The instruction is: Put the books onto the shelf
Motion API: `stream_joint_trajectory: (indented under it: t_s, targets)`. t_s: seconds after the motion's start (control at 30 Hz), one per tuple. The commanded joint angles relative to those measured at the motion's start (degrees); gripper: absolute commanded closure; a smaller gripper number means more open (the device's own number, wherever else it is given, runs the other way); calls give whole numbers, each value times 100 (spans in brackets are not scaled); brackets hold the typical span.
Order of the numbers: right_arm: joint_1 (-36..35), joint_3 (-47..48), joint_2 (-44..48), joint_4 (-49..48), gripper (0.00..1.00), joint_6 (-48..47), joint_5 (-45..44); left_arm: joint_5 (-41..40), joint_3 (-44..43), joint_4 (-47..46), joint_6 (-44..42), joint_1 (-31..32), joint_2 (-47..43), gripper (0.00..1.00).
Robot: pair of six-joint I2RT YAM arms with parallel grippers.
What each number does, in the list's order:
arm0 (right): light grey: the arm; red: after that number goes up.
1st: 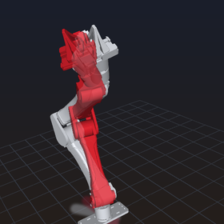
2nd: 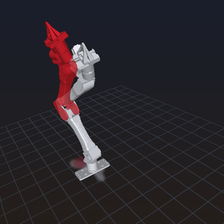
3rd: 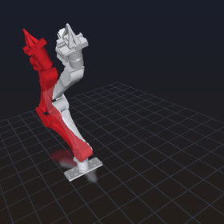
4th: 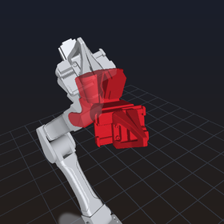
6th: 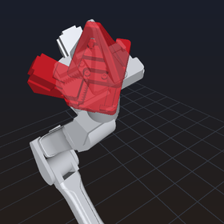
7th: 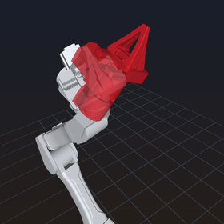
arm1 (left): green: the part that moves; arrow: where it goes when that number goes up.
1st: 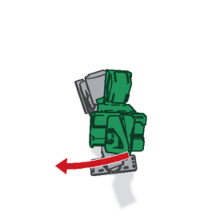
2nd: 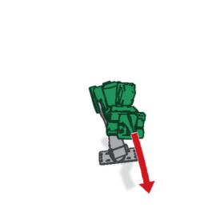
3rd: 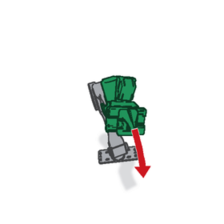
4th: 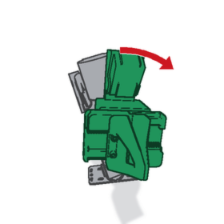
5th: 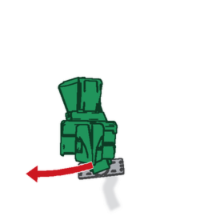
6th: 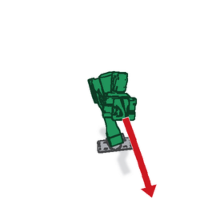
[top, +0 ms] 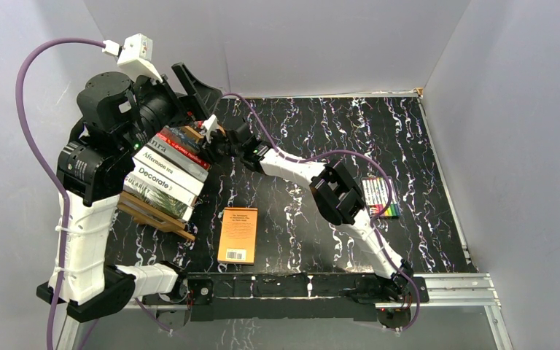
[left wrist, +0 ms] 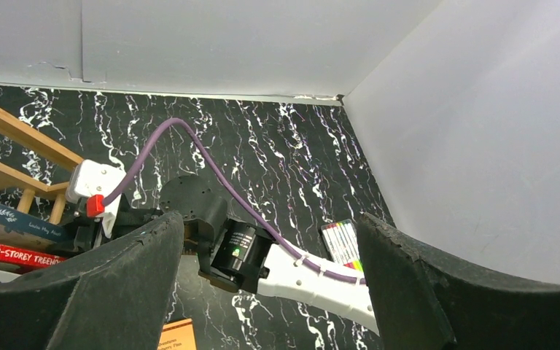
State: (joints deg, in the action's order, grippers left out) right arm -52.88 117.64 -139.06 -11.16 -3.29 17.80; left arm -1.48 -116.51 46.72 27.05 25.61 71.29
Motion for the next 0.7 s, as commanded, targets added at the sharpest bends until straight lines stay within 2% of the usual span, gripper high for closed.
stream_joint_trajectory:
  t_s: [0.0, 0.4, 0.57, 0.67]
  targets:
    - [24, 183, 460, -307, 57, -53, 290, 86, 9, -102, -59, -38, -121, 14]
    - [25, -840, 1635, -327, 54, -137, -255, 95, 98, -153, -118, -38, -230, 14]
    - [24, -1959, 2589, -743, 49, 219, -541, 20, 289, -170, -188, -38, -408, 14]
    - [38, -2565, 3059, -668, 48, 607, -727, -21, 458, -188, -229, -38, -551, 14]
